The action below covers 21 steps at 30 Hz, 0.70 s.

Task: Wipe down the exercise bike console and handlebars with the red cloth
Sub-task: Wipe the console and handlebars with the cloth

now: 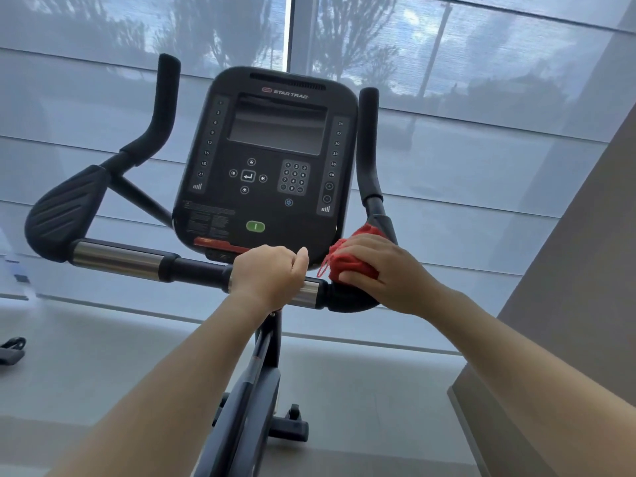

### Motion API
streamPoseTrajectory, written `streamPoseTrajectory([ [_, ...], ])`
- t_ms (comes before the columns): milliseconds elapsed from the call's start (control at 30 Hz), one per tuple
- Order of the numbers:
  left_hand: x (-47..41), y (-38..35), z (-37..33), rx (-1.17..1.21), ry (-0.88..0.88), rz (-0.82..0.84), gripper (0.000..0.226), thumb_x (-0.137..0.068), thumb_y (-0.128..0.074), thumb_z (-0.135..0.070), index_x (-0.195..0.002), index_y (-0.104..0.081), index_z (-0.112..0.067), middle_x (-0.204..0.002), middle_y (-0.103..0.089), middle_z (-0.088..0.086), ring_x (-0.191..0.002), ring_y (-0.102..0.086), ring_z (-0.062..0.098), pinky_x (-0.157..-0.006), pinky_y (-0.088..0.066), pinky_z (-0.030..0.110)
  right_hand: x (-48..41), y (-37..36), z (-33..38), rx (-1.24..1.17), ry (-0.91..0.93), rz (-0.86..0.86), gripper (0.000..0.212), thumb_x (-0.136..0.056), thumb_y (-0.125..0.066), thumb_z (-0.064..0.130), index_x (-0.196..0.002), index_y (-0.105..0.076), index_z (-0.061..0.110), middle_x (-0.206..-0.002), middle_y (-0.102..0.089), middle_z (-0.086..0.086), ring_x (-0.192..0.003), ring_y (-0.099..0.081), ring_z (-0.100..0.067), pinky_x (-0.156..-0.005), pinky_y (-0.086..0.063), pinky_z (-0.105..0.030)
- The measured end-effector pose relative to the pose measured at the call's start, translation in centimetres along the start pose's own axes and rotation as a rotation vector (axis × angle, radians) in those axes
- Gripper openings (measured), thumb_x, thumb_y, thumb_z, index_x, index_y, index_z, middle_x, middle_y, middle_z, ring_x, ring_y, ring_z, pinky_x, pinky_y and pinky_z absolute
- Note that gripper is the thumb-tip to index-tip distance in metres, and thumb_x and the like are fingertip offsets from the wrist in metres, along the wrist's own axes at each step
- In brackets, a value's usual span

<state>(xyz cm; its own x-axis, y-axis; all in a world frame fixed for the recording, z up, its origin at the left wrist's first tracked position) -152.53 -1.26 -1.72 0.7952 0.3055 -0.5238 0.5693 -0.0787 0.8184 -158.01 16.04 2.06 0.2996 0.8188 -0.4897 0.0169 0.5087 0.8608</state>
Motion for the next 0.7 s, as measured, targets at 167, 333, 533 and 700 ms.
streamPoseTrajectory([
  [167, 0.2, 0.0, -0.2, 0.007, 0.006, 0.001, 0.058, -0.094, -0.024, -0.041, -0.048, -0.045, -0.013, -0.046, -0.049, -0.001, -0.047, -0.042, 0.012, -0.046, -0.022, 0.024, -0.5, 0.6, -0.7, 0.012, -0.129, -0.06, 0.028, -0.09, -0.054, 0.038, -0.11, -0.064, 0.022, -0.114, -0.063, 0.007, -0.111, -0.05, -0.009, -0.096, -0.032, -0.017],
  [333, 0.3, 0.1, -0.5, 0.003, 0.009, 0.026, 0.057, -0.095, -0.024, -0.041, -0.049, -0.045, -0.014, -0.049, -0.05, -0.001, -0.053, -0.047, 0.018, -0.048, -0.024, 0.026, 1.1, -0.2, 0.7, -0.053, -0.1, -0.142, 0.028, -0.09, -0.051, 0.038, -0.104, -0.067, 0.019, -0.107, -0.066, 0.008, -0.104, -0.054, -0.006, -0.091, -0.039, -0.018],
  [533, -0.1, -0.2, -0.3, -0.017, 0.019, 0.074, 0.059, -0.095, -0.022, -0.043, -0.051, -0.049, -0.015, -0.051, -0.053, -0.001, -0.052, -0.047, 0.014, -0.047, -0.025, 0.024, 3.4, 2.1, -0.9, -0.343, -0.36, -0.572, 0.013, -0.086, -0.056, 0.032, -0.09, -0.066, 0.025, -0.077, -0.062, 0.017, -0.072, -0.056, 0.006, -0.069, -0.041, -0.01],
  [700, 0.0, -0.3, -0.4, -0.069, 0.016, 0.078, 0.06, -0.094, -0.02, -0.044, -0.054, -0.054, -0.015, -0.055, -0.055, -0.002, -0.053, -0.048, 0.015, -0.047, -0.024, 0.023, 3.9, 2.5, -4.0, -0.405, -0.618, -0.697, 0.032, -0.096, -0.045, 0.035, -0.116, -0.061, 0.015, -0.109, -0.065, 0.005, -0.099, -0.057, -0.009, -0.081, -0.04, -0.013],
])
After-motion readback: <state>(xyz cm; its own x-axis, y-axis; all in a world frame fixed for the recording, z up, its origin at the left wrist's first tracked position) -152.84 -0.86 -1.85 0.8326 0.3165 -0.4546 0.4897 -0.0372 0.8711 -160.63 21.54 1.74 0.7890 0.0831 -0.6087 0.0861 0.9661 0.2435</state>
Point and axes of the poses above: each hand's wrist, its own x-axis away from the middle knuckle, its own y-axis out of the back of the hand, z = x × y, the point moved 4 cm from there along -x, towards the middle knuckle
